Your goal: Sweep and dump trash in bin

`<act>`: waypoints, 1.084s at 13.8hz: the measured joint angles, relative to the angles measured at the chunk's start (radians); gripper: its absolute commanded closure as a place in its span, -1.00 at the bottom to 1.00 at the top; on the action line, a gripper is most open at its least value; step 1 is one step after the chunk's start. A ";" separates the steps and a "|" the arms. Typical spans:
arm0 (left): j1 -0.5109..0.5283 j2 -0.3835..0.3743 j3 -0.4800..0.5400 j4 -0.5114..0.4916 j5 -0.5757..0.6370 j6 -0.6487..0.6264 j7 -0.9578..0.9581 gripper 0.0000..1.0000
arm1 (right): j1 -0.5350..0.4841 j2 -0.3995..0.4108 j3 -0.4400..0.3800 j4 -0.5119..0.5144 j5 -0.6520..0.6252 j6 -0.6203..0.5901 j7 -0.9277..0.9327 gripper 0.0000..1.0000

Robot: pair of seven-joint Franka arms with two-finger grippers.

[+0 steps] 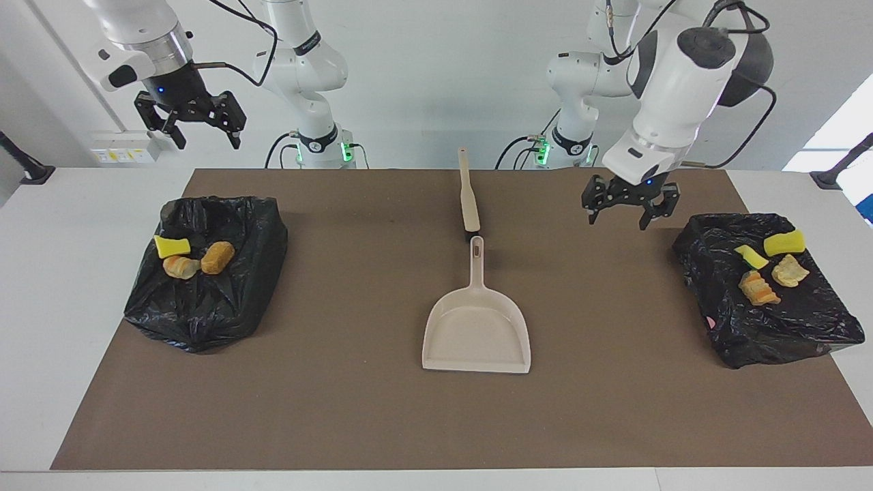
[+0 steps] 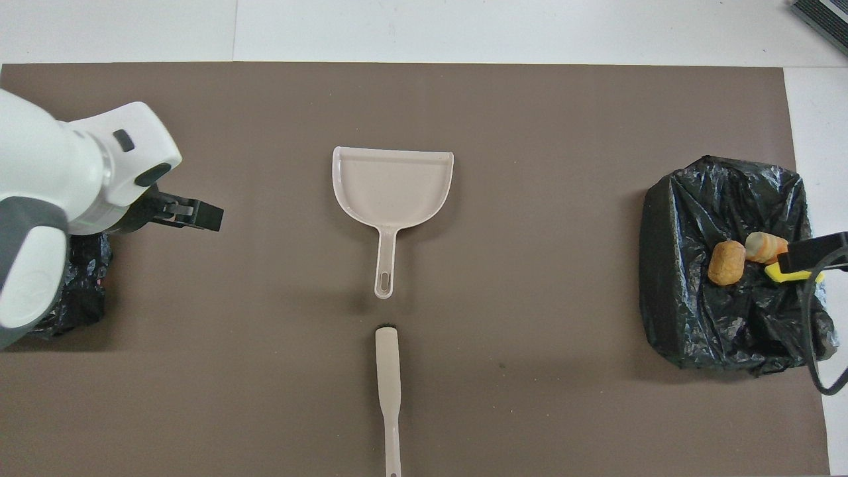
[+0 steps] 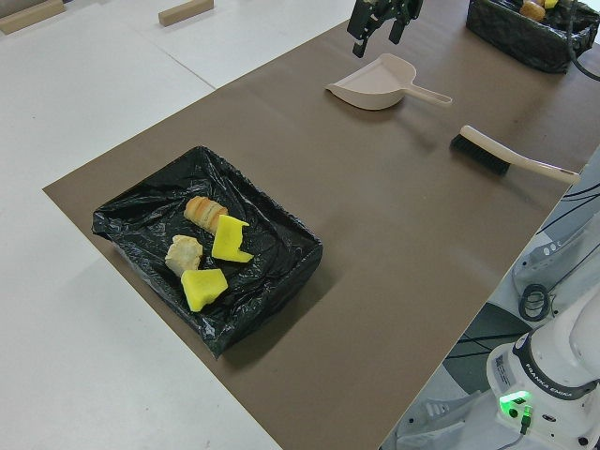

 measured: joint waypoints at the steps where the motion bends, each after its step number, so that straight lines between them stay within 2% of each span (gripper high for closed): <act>1: 0.019 -0.035 0.001 -0.004 0.000 -0.021 0.023 -1.00 | 0.000 0.000 -0.001 0.000 0.000 0.000 0.000 -1.00; 4: 0.068 -0.107 0.005 0.019 -0.001 -0.092 0.083 -1.00 | -0.001 0.000 0.000 0.000 0.000 0.000 0.000 -1.00; 6: 0.077 -0.110 0.007 0.092 -0.001 -0.159 0.094 -1.00 | 0.000 0.000 0.002 0.000 0.000 0.000 0.000 -1.00; 11: 0.104 0.020 0.007 0.299 -0.031 -0.274 0.094 -1.00 | 0.000 0.000 0.002 0.000 0.000 0.000 0.000 -1.00; 15: 0.127 0.024 0.016 0.315 -0.043 -0.310 0.096 -1.00 | 0.000 0.000 0.002 0.000 0.000 0.000 0.000 -1.00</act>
